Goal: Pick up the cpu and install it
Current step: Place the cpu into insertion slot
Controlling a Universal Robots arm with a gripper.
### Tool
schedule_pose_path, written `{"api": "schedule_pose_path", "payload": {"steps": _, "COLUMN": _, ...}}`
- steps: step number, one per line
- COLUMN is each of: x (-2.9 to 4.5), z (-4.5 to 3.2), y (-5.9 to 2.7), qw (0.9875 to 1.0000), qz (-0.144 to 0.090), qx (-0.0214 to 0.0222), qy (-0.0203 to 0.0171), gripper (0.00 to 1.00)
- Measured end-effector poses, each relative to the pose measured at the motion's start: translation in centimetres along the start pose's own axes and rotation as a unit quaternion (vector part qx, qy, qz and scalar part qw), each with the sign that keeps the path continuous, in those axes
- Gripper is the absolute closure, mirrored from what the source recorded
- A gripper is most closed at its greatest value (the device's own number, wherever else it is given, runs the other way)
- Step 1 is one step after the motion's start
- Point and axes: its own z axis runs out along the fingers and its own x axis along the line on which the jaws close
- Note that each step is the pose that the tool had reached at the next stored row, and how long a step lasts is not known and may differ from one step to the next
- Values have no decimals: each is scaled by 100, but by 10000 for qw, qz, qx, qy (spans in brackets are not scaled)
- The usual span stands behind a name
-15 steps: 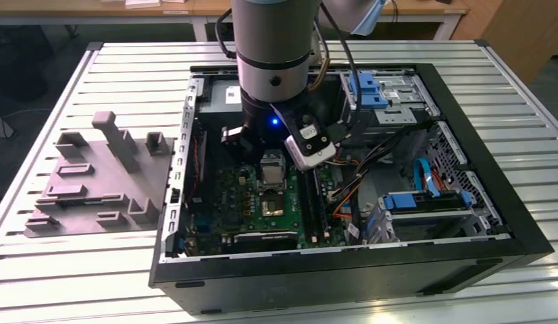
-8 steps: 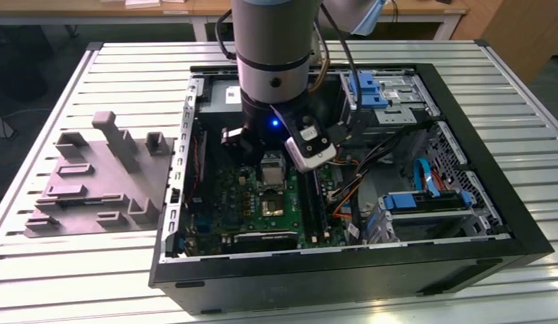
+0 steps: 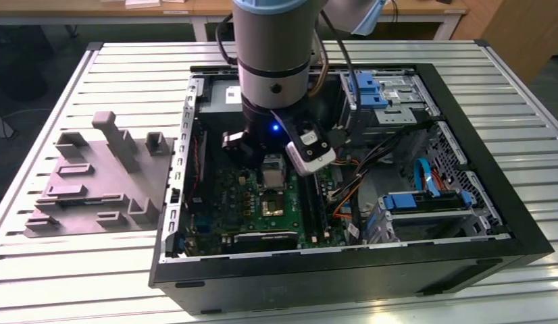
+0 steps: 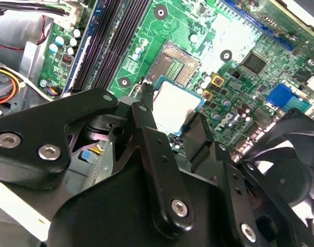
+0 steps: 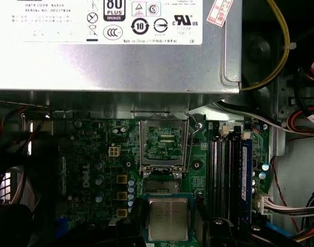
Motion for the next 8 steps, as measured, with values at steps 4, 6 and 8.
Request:
{"api": "schedule_pose_path", "payload": {"steps": 4, "x": -5, "z": 23, "y": -25, "qw": 10000, "qz": 0, "qx": 0, "qy": 0, "gripper": 53}}
{"api": "schedule_pose_path", "payload": {"steps": 6, "x": -6, "z": 40, "y": -32, "qw": 10000, "qz": 1, "qx": -1, "qy": 0, "gripper": 53}}
{"api": "schedule_pose_path", "payload": {"steps": 8, "x": -8, "z": 61, "y": -33, "qw": 10000, "qz": 1, "qx": 0, "qy": 0, "gripper": 53}}
